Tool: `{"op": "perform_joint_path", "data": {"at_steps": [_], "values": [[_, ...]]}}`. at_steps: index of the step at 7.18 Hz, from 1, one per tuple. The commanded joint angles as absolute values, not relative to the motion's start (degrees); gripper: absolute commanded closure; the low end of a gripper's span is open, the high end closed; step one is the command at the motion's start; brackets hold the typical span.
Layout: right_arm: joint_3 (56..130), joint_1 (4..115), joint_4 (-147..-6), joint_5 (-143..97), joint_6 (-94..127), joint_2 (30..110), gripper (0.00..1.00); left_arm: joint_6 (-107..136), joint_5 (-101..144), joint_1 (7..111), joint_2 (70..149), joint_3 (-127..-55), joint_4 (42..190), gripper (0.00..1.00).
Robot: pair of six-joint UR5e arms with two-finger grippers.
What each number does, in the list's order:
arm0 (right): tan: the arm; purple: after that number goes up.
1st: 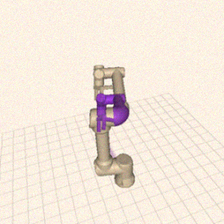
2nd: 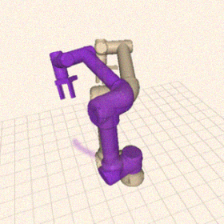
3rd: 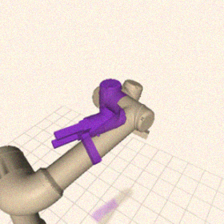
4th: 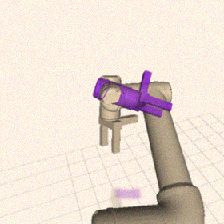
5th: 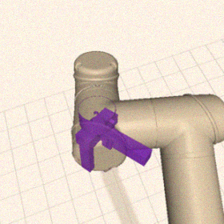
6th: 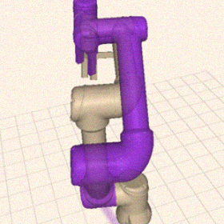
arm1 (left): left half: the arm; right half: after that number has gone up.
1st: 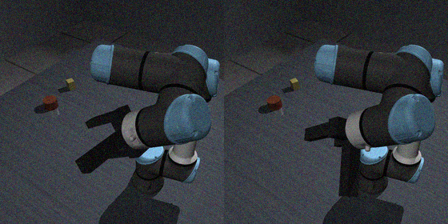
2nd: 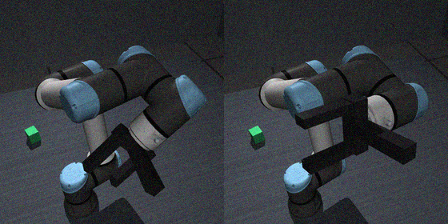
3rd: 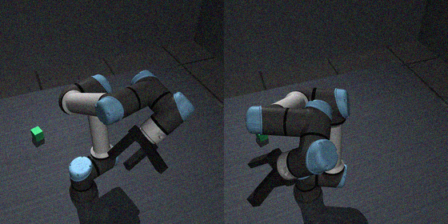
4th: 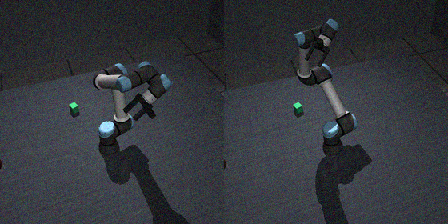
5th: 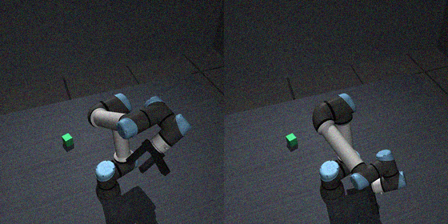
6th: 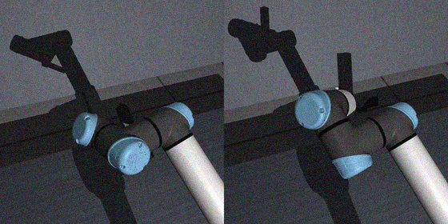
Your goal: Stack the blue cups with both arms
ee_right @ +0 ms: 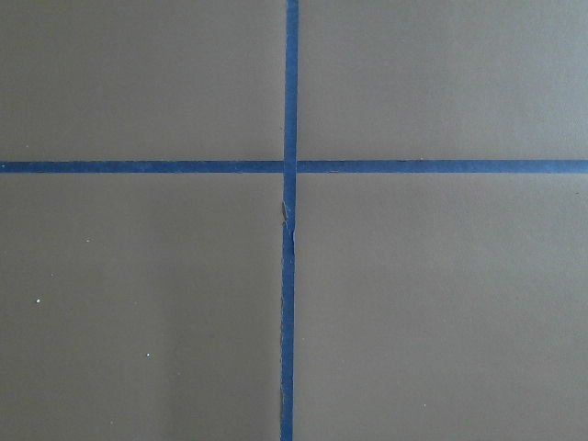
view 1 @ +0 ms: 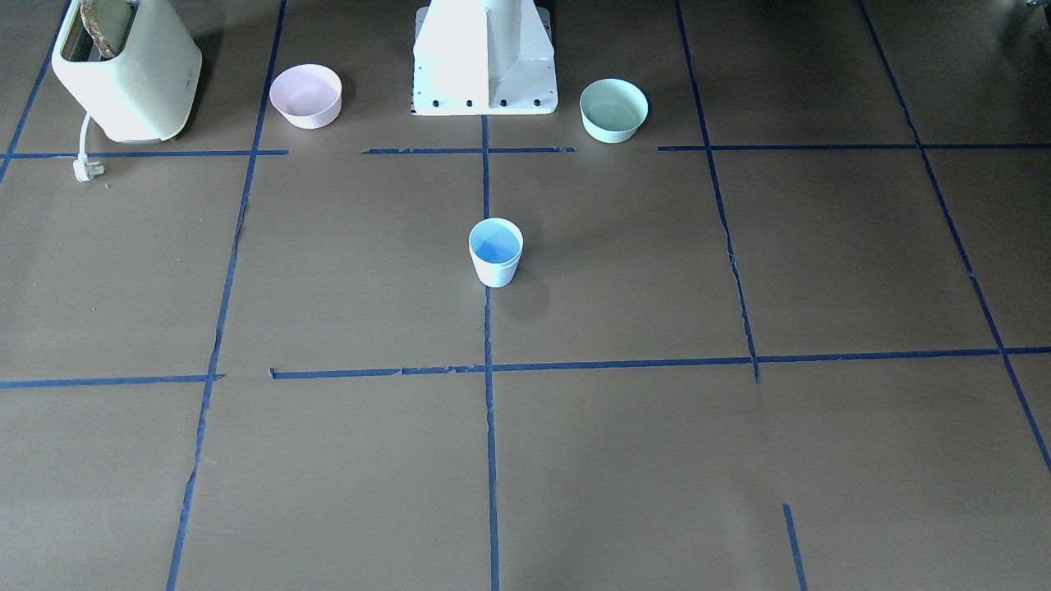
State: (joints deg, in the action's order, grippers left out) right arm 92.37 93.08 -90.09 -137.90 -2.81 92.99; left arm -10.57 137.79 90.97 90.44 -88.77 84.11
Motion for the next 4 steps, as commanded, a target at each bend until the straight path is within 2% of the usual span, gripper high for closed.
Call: {"op": "perform_joint_path", "data": {"at_steps": [1, 4], "values": [[92.46, 93.08, -90.09, -137.9, -2.73, 92.99, 0.0, -10.63, 137.72, 90.97, 90.44, -88.77, 84.11, 0.0], [92.72, 93.34, -90.09, -137.81, -2.81, 92.81, 0.0, -10.63, 137.72, 90.97, 90.53, -88.86, 84.11, 0.0]]}}
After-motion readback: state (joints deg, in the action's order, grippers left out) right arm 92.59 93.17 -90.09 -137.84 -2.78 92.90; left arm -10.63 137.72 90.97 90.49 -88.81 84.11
